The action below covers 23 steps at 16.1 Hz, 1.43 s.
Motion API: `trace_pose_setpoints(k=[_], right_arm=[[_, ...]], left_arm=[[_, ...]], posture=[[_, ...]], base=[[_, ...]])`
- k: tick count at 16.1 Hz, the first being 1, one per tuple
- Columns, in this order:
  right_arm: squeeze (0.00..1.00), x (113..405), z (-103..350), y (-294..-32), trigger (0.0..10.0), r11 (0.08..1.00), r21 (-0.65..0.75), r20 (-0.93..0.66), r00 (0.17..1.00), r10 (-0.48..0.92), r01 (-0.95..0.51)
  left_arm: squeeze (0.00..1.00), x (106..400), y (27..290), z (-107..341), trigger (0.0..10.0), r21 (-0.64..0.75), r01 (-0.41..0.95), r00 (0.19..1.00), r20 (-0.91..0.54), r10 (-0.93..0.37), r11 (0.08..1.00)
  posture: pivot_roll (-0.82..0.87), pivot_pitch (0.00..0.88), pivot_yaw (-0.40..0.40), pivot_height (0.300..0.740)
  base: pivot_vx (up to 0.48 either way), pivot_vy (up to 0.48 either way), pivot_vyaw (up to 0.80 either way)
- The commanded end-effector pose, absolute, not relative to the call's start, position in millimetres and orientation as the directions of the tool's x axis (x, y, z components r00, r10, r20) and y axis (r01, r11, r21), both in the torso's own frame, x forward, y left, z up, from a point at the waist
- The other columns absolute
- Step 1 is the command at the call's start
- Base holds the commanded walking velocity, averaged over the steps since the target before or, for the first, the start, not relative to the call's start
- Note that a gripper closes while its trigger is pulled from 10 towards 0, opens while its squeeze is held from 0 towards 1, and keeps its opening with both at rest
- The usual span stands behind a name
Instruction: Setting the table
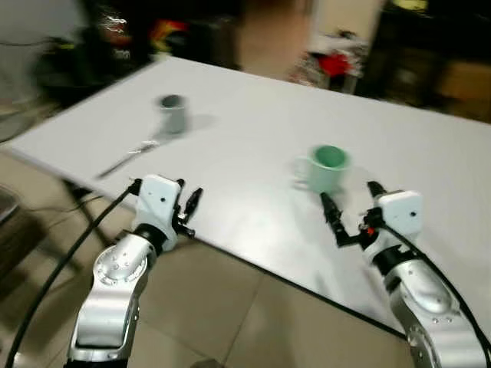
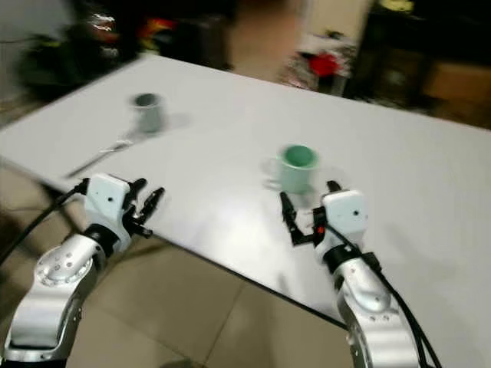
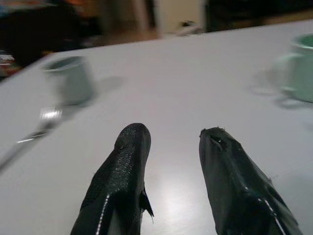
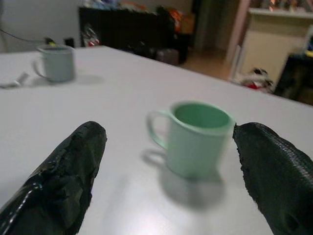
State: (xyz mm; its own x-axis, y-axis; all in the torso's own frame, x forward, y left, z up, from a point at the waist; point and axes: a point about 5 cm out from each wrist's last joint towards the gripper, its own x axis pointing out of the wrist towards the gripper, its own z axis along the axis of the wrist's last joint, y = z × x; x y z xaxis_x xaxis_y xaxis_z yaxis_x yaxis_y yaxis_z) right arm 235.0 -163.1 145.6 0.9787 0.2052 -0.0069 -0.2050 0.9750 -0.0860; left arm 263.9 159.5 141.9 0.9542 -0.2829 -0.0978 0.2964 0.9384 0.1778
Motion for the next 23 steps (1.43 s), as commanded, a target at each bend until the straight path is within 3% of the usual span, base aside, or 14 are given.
trace_pose_setpoints(k=[1, 9, 13, 18, 23], right_arm=[[0.0, 236.6, 150.0, -158.4, 10.0, 0.973, -0.068, 0.028, 0.975, 0.222, -0.219], [0.0, 232.2, 134.4, -153.7, 10.0, 0.972, -0.011, -0.028, 0.972, 0.233, -0.233], [0.0, 232.3, 130.4, -155.7, 10.0, 0.981, 0.035, -0.032, 0.981, 0.192, -0.191], [0.0, 236.3, 132.0, -162.2, 10.0, 0.991, -0.027, -0.023, 0.991, 0.131, -0.132], [0.0, 238.2, 132.4, -158.0, 10.0, 0.984, -0.063, -0.012, 0.986, 0.169, -0.169]], left_arm=[[0.0, 266.6, 164.6, 145.3, 10.0, 0.202, 0.251, 0.967, -0.096, -0.236, 0.947], [0.0, 271.5, 157.6, 152.7, 10.0, 0.214, 0.283, 0.959, -0.078, -0.273, 0.935], [0.0, 274.2, 154.3, 154.5, 10.0, 0.219, 0.292, 0.956, -0.074, -0.283, 0.931], [0.0, 275.4, 153.5, 154.8, 10.0, 0.223, 0.292, 0.956, -0.074, -0.282, 0.93], [0.0, 277.1, 155.5, 156.0, 10.0, 0.226, 0.281, 0.96, -0.069, -0.272, 0.933]], posture=[[-0.04, 0.0, -0.006, 0.74], [-0.03, 0.0, 0.02, 0.74], [-0.03, 0.0, 0.024, 0.74], [-0.03, 0.0, 0.02, 0.74], [-0.03, 0.0, 0.015, 0.74]], base=[[0.0, 0.0, 0.8], [0.0, 0.0, 0.8], [0.0, 0.378, 0.0], [0.0, 0.397, 0.0], [0.0, 0.4, 0.0]])
